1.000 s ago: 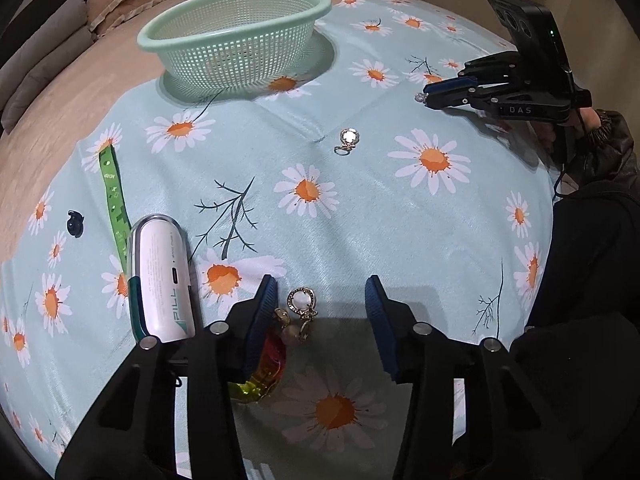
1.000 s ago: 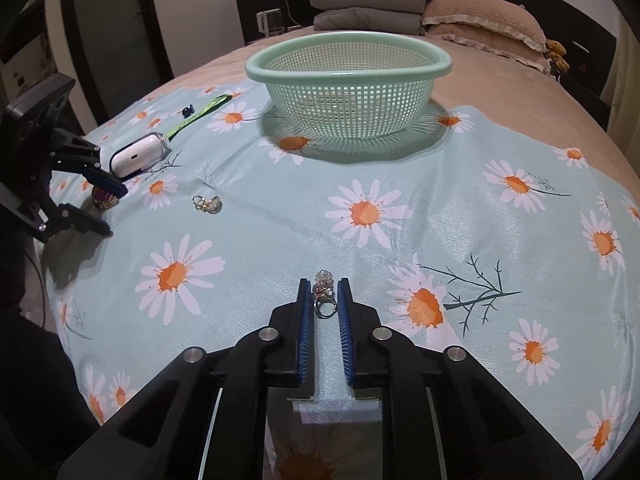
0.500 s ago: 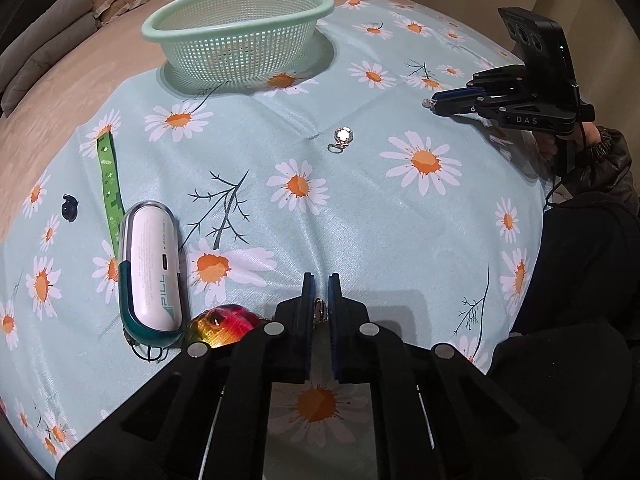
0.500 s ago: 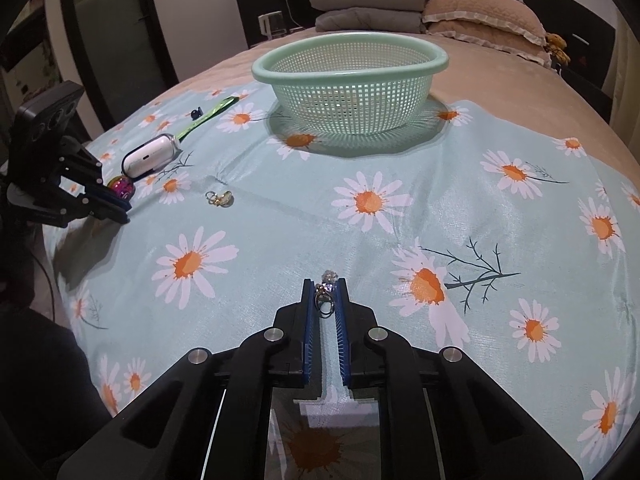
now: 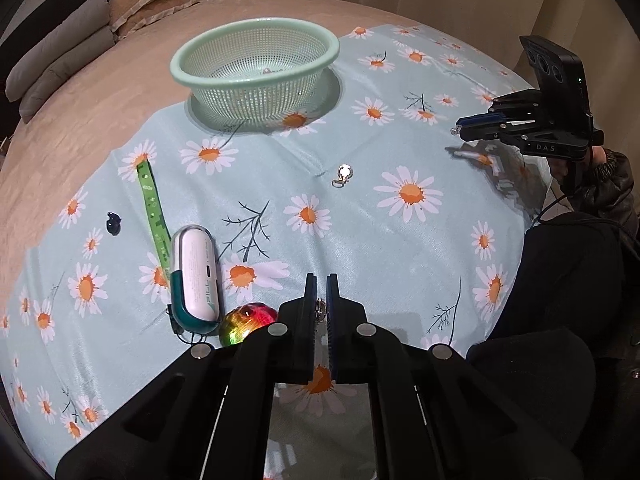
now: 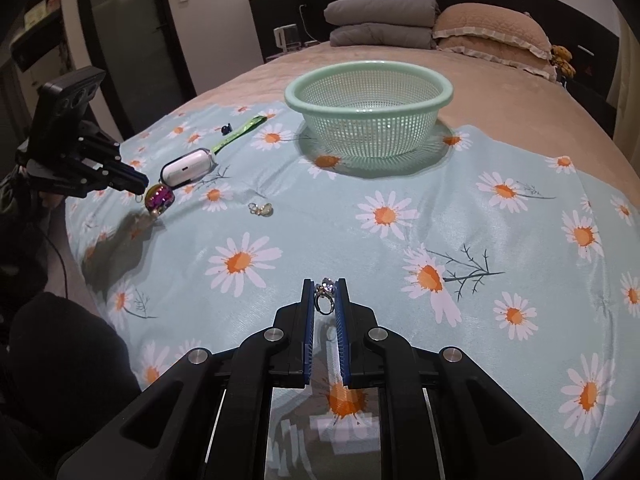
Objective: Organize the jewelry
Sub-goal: 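Carry both silver charms in the left and right grippers over the green basket, then open the right gripper over the basket while the left gripper also opens, then move both grippers back toward the gold heart charm and pearl pendant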
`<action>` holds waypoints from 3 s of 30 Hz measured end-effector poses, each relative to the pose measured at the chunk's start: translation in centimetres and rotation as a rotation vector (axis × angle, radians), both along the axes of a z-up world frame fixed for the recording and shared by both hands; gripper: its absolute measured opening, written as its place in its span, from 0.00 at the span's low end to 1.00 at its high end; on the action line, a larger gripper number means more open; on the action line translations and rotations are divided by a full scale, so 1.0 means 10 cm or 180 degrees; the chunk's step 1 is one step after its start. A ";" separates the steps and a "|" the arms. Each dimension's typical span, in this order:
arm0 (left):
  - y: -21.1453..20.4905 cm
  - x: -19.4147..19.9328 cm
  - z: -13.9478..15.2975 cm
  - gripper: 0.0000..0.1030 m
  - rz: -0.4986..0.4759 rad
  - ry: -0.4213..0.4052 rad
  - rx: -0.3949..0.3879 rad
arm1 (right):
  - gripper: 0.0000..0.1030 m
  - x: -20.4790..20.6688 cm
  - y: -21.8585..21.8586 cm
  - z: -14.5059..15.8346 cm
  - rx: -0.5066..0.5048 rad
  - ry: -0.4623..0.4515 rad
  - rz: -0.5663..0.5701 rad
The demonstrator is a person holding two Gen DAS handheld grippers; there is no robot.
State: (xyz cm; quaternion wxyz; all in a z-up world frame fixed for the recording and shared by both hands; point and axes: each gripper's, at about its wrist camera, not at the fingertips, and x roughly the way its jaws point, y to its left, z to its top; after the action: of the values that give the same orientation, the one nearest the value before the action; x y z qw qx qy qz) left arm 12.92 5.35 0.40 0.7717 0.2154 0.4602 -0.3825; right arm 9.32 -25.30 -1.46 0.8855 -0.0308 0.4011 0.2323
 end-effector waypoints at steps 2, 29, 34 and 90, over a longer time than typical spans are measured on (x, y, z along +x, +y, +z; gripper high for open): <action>-0.02 -0.04 0.11 0.05 -0.0015 -0.0064 0.0005 | 0.09 -0.05 -0.01 0.13 0.0011 -0.0062 0.0021; -0.72 0.92 1.13 0.05 -0.0214 -0.0638 -0.0182 | 0.10 1.00 0.26 1.46 -0.0263 -0.0850 0.0578; -0.86 1.41 0.78 0.05 -0.0171 -0.0417 0.0014 | 0.10 1.50 0.36 1.11 -0.0326 -0.0613 0.0591; -0.62 0.60 0.65 0.94 -0.0097 -0.0666 0.0537 | 0.85 0.67 0.38 0.86 -0.0412 -0.0583 0.0390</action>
State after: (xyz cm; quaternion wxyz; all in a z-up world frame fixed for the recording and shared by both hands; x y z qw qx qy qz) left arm 18.94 -0.88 6.87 0.7888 0.3252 0.4044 -0.3295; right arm 15.99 -21.54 7.12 0.8988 -0.1335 0.3301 0.2559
